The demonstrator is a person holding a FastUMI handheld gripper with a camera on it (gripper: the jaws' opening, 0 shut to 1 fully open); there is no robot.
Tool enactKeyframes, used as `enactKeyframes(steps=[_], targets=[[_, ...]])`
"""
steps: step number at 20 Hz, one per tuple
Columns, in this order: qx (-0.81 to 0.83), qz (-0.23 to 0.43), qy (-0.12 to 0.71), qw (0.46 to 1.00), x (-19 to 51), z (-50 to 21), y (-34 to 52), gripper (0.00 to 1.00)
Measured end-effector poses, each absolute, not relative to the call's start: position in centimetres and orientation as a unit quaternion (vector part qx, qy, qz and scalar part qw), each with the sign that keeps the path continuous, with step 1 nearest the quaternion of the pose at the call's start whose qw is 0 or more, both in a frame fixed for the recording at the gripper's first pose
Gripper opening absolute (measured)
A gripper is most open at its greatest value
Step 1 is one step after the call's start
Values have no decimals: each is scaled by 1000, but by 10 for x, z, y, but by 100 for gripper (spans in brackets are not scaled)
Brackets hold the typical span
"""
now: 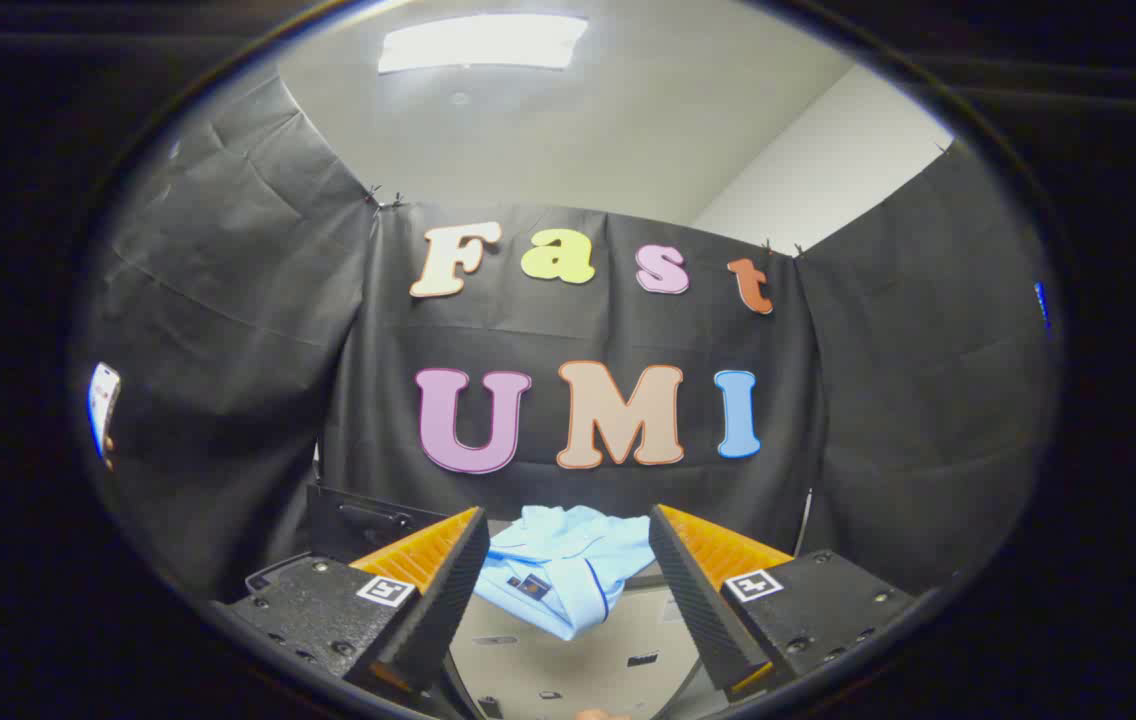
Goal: Put the clothes into the washing machine and then close the washing machine lid.
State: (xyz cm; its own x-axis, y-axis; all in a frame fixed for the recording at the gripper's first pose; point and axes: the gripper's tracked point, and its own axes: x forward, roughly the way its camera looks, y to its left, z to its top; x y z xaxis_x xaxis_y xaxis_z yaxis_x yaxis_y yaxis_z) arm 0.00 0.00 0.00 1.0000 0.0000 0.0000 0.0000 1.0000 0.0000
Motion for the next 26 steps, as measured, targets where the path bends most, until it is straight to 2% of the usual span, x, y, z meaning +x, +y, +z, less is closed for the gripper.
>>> enactKeyframes(steps=[26], targets=[[12,15,14,1000,-4,-7,7,97]])
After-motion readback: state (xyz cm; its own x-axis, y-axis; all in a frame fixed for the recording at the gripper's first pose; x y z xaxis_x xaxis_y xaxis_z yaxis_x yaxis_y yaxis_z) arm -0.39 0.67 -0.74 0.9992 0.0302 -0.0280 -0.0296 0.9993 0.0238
